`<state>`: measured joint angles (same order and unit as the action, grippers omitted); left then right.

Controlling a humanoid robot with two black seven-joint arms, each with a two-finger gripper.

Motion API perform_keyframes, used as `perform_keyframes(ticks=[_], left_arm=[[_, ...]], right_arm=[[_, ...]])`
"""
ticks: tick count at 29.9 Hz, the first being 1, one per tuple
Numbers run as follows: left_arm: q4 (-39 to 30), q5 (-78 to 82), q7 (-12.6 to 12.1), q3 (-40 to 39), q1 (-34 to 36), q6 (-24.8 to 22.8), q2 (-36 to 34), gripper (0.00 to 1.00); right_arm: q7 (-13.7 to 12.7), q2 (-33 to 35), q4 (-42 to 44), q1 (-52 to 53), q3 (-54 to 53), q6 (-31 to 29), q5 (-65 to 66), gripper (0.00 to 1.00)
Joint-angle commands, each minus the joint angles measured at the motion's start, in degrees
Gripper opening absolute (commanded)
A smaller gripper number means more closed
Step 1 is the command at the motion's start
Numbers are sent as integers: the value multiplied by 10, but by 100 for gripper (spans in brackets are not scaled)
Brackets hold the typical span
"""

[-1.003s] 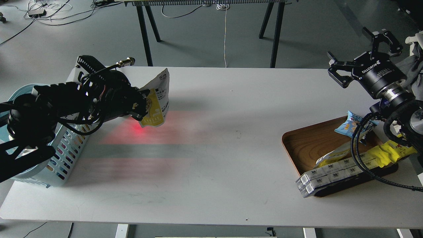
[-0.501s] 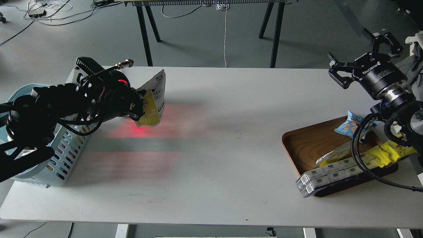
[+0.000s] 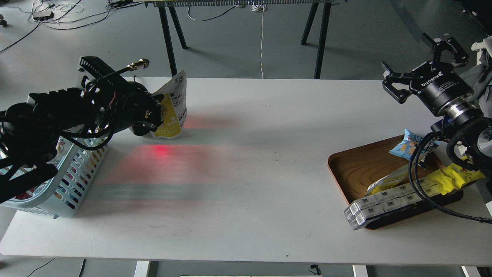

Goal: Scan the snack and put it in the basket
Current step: 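Hold the packet with the left gripper in front of the scanner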

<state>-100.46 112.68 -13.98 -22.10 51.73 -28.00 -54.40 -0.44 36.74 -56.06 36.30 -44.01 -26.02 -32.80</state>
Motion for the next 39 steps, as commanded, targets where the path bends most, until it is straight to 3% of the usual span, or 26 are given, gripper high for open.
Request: perform_keyframes(ticks=[1, 24, 39], left_arm=[[0, 0, 0, -1, 7, 0, 0, 0], [-4, 0, -9, -8, 30, 0, 77, 0], [-7, -29, -2, -12, 22, 0, 28, 0]], right_arm=[[0, 0, 0, 0, 0, 0, -1, 100], [0, 0, 0, 0, 0, 0, -1, 100], [-2, 0, -1, 0, 2, 0, 0, 100]])
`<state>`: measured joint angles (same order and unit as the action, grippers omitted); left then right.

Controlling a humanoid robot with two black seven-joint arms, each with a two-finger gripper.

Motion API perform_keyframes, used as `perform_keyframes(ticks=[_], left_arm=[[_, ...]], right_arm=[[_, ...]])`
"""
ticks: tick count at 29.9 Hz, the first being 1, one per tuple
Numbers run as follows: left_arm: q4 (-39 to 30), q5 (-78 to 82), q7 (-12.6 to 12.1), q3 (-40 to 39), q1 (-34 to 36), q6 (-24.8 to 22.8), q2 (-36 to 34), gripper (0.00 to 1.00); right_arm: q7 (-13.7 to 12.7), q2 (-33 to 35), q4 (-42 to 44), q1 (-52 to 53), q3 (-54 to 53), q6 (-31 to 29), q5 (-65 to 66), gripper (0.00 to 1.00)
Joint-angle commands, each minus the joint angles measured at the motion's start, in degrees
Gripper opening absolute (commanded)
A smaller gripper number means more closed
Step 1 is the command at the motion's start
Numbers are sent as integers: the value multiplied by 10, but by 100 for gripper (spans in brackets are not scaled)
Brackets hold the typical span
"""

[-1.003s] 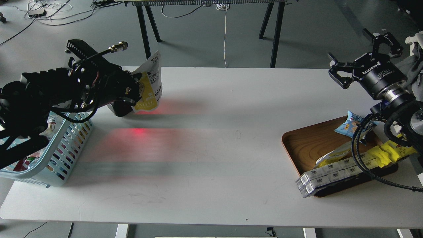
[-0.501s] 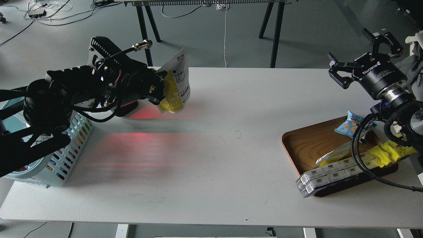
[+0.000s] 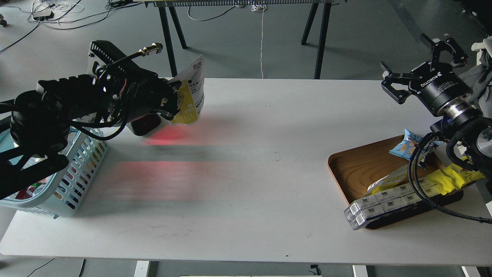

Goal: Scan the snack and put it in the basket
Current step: 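Hold the packet with the left gripper in front of the scanner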

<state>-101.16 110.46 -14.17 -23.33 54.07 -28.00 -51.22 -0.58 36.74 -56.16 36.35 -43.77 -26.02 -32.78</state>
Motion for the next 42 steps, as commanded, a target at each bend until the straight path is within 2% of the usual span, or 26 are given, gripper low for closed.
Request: perform_keyframes(ticks=[1, 9, 27, 42], left_arm=[[0, -8, 0, 1, -3, 0, -6, 0], [0, -9, 2, 4, -26, 0, -33, 0], [1, -9, 1, 10, -25, 0, -21, 0], [1, -7, -4, 59, -13, 0, -27, 0]], right_arm=[[1, 0, 0, 0, 0, 0, 0, 100], [0, 0, 0, 0, 0, 0, 0, 100], [0, 0, -1, -8, 0, 0, 9, 100], [1, 0, -1, -10, -1, 0, 9, 100]])
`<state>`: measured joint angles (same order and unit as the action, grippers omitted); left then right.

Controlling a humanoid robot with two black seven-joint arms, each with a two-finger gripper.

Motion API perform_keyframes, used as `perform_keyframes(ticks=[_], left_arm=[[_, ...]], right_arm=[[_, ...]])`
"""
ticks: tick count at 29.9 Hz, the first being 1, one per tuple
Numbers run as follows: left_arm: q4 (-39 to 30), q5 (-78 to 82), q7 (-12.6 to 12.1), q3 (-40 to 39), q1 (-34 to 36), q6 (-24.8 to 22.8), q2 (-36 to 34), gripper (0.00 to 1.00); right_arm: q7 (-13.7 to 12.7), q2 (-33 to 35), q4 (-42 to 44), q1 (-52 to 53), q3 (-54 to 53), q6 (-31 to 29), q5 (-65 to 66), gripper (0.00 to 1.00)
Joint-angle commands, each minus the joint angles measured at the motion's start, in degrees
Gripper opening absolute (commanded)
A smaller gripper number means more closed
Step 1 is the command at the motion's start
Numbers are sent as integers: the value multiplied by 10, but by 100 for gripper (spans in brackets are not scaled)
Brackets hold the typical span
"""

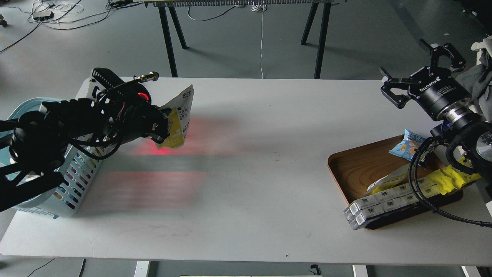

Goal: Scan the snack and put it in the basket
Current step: 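Hold the packet with the left gripper in front of the scanner, then lift the packet with the left gripper and drop it into the blue basket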

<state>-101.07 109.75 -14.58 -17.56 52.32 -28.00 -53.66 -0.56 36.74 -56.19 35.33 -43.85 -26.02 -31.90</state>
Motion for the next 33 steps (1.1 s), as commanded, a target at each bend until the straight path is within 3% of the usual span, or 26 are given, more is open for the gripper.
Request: perform_keyframes(ticks=[1, 8, 24, 33], left_arm=[[0, 0, 0, 2, 5, 0, -7, 0], [0, 0, 0, 0, 16, 0, -33, 0], [0, -1, 1, -12, 71, 0, -21, 0], [0, -29, 8, -144, 74, 0, -39, 0]], right_arm=[[-1, 0, -1, 0, 0, 0, 0, 100], [0, 0, 0, 0, 0, 0, 0, 100], [-1, -6, -1, 1, 0, 0, 0, 100], [-1, -6, -3, 4, 0, 0, 0, 100]])
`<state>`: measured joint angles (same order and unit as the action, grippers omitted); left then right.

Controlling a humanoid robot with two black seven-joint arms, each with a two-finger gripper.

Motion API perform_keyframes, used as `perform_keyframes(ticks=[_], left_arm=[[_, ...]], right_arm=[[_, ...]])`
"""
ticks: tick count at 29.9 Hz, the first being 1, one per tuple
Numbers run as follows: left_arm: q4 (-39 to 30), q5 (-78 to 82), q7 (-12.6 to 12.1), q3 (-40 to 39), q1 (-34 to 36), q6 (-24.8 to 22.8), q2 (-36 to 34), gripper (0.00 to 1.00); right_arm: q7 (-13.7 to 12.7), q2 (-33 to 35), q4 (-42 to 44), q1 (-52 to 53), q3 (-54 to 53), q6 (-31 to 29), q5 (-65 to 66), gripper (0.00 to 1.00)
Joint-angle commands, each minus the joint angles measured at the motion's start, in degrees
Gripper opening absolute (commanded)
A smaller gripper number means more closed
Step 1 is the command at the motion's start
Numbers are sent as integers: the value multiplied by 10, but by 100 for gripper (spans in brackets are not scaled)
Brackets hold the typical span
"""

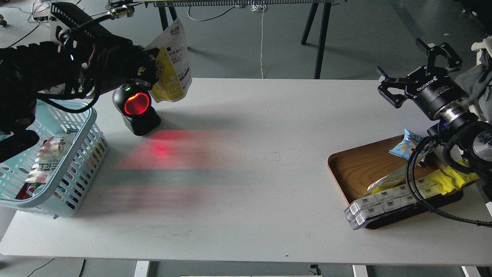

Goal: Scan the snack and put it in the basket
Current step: 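Lift the packet with the left gripper and drop it into the blue basket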

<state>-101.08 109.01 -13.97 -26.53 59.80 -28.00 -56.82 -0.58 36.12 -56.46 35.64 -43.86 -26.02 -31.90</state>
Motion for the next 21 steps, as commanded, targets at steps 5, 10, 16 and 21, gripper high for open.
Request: perform_keyframes(ticks=[5, 10, 16, 21], left_arm=[[0, -56, 2, -134, -2, 0, -28, 0], [0, -87, 13, -181, -3, 0, -71, 0], [3, -99, 63, -177, -10, 0, -151, 0], [6, -99, 101, -124, -21, 0, -223, 0]], right_arm=[[0, 0, 0, 1, 0, 1, 0, 100], [0, 0, 0, 2, -2, 2, 0, 100], [0, 0, 0, 2, -1, 2, 0, 100], [0, 0, -1, 4, 0, 2, 0, 100]])
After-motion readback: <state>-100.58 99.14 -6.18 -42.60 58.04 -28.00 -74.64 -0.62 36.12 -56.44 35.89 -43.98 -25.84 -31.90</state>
